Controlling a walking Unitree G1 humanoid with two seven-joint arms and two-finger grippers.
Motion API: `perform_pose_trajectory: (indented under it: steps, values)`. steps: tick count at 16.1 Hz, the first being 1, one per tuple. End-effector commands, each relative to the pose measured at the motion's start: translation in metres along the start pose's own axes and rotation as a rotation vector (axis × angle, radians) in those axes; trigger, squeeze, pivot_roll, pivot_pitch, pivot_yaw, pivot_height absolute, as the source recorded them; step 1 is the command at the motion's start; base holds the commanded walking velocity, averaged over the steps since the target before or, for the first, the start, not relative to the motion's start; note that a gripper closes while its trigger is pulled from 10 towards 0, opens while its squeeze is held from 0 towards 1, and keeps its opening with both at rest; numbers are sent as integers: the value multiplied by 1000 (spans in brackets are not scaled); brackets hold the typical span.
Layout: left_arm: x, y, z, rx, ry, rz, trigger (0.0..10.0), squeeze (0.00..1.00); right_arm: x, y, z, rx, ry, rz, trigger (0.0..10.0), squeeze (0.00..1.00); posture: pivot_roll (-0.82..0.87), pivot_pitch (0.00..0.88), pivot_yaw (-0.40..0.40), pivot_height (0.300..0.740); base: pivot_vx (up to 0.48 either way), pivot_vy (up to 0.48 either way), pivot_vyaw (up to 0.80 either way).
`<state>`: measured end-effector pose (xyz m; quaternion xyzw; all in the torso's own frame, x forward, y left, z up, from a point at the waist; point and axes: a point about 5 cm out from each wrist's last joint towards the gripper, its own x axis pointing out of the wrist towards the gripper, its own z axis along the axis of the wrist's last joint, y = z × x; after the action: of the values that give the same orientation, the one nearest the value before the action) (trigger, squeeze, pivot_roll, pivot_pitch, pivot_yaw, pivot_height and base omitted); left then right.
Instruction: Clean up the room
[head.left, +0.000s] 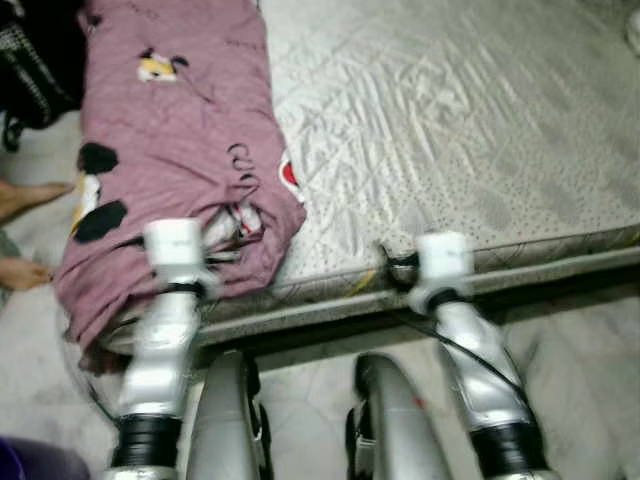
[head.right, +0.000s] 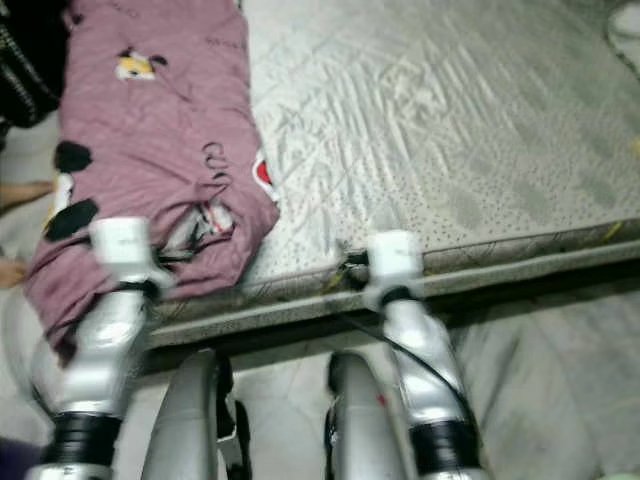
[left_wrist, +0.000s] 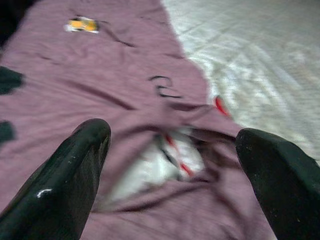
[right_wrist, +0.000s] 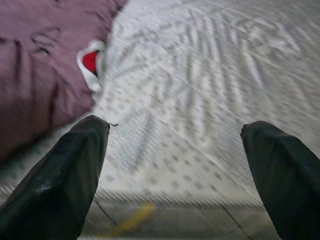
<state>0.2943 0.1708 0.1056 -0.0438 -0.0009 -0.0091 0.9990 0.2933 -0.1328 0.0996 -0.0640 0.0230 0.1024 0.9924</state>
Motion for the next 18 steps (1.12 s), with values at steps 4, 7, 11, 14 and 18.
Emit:
perform_pose_trajectory:
  steps: [4, 7, 11, 14, 18]
  values:
    - [-2, -8, -10, -16, 53, -12, 10000, 0, -1, -14, -12, -17, 72, -29, 10000, 0, -52, 231, 12, 605, 0, 0, 0]
    - [5, -10, -21, -28, 141, -15, 10000, 0, -2, -27, -9, -64, 63, -80, 10000, 0, -62, 238, 8, 605, 0, 0, 0]
    - [10, -14, -23, -12, 165, -29, 10000, 0, -7, -40, -11, -92, 87, -111, 10000, 0, -87, 248, 12, 605, 0, 0, 0]
    - [8, -11, -24, -10, 168, -28, 10000, 0, 11, -31, -13, -112, 104, -104, 10000, 0, -54, 245, 3, 605, 0, 0, 0]
    - [2, -9, -23, -13, 165, -14, 10000, 0, 44, -29, -7, -161, 123, -125, 10000, 0, -21, 247, -9, 605, 0, 0, 0]
